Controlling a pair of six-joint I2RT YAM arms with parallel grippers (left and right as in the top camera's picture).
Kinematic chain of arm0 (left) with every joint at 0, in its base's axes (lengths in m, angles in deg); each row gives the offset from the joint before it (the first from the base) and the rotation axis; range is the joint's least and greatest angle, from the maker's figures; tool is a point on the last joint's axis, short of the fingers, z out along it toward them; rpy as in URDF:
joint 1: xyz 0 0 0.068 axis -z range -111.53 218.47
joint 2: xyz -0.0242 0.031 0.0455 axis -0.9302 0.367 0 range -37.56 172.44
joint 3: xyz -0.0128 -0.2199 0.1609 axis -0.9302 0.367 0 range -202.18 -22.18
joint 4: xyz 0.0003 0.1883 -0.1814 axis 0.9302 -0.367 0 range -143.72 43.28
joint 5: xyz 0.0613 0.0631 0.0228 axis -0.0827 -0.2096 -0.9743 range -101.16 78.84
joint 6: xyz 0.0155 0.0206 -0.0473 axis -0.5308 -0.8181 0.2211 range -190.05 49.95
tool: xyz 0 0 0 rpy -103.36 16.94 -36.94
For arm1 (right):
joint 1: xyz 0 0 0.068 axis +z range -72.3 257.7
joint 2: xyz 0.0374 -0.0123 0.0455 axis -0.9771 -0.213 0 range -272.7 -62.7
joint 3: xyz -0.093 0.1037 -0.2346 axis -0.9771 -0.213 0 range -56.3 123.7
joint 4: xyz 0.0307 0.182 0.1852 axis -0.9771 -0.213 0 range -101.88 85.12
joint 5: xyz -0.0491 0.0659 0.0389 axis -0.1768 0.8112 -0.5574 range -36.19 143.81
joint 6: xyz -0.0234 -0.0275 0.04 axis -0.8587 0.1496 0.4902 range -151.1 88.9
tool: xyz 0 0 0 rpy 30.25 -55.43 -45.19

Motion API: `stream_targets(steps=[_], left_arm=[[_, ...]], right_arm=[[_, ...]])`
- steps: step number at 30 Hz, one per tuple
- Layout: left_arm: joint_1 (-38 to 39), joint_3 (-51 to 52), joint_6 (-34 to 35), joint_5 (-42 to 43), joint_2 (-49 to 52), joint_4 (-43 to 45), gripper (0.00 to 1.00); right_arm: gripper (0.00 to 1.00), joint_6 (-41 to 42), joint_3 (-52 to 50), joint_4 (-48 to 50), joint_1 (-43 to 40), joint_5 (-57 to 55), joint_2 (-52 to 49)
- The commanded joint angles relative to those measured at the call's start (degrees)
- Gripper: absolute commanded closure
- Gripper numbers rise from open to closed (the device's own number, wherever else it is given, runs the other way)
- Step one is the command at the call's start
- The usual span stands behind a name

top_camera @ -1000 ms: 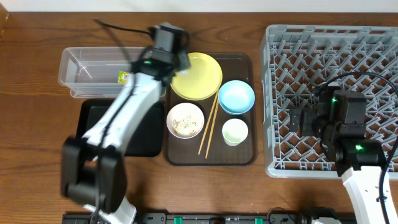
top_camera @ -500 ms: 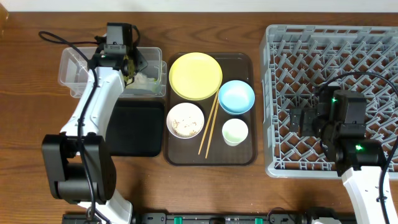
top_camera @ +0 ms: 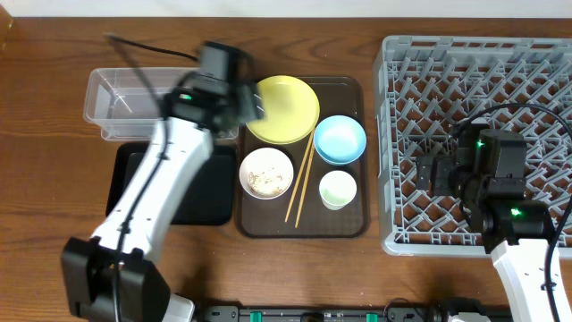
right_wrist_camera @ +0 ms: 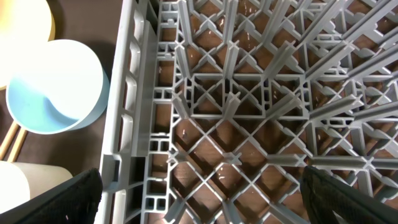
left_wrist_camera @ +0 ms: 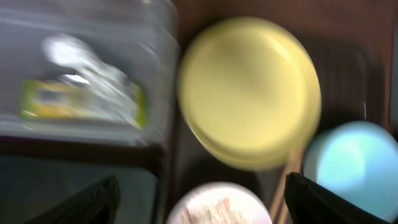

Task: Sort waste into correct bins and load items into the dishwasher rack
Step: 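Move the tissue left and release it into the clear bin, then grasp the rim of the white rice bowl with the left gripper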

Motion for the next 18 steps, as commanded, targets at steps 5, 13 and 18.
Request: stream_targets(steps=[5, 13, 18], left_arm=[[9.97, 0.13, -2.05, 0.07, 5.81, -5.07, 0.17], [14.71, 0.13, -2.05, 0.09, 14.4, -6.47, 0.32], [15.47, 0.13, -2.01, 0.13, 19.06, -6.47, 0.39]], right_arm=[[0.01, 0.44, 1.11, -0.17, 0.85, 0.22, 0.13], [0.01, 0.42, 1.11, -0.26, 0.85, 0.24, 0.13], [0.01, 0.44, 1.11, -0.24, 0.85, 0.24, 0.13]])
